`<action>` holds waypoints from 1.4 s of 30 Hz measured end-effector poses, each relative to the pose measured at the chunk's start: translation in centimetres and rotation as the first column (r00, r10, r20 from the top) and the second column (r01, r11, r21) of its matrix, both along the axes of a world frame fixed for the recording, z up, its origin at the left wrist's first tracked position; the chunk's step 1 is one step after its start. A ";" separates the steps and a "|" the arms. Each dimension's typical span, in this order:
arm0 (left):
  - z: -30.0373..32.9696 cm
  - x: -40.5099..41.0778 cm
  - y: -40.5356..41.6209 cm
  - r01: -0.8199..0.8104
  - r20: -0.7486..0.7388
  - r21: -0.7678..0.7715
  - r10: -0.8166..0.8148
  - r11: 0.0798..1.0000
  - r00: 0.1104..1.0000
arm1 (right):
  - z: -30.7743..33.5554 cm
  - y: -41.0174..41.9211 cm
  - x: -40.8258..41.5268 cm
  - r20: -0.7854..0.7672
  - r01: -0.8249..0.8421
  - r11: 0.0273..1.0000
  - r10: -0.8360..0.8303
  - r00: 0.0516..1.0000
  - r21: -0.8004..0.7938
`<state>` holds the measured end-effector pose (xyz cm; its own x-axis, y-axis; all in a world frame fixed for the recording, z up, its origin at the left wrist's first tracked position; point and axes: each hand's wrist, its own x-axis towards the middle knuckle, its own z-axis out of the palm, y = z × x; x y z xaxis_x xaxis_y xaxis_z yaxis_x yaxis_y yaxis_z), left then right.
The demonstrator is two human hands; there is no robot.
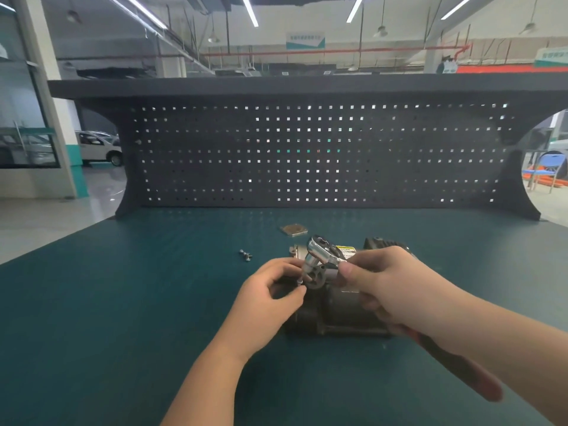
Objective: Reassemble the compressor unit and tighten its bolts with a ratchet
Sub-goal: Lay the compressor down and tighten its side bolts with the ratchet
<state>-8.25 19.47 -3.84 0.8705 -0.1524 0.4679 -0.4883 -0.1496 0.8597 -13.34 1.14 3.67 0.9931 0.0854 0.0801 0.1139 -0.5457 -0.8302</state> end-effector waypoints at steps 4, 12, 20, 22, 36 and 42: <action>-0.1 0.1 0.1 0.013 0.000 -0.008 -0.013 1.000 1.000 | 0.2 0.0 -0.1 0.027 0.012 0.999 -0.011 1.000 -0.052; 0.0 0.0 -0.1 -0.021 -0.014 -0.022 0.021 1.000 1.000 | 0.0 1.1 -0.8 0.023 0.116 0.993 -0.116 0.993 -0.036; 0.2 -0.9 -1.0 -0.146 0.088 -0.065 0.152 0.987 0.984 | -0.8 2.2 -1.6 0.132 0.148 0.968 -0.122 0.984 -0.204; 0.2 -0.9 -1.4 -0.179 0.101 -0.048 0.183 0.983 0.978 | -0.4 2.7 -1.8 0.139 0.146 0.954 -0.112 0.984 -0.262; 0.4 -0.8 -3.0 -0.236 0.200 -0.141 0.261 0.961 0.944 | 4.9 -0.7 1.0 0.083 -0.096 0.711 0.213 0.973 -0.696; 0.0 -0.9 -2.7 -0.185 0.153 -0.207 0.219 0.961 0.964 | 1.8 2.8 0.1 0.252 0.062 0.572 0.260 0.932 -0.818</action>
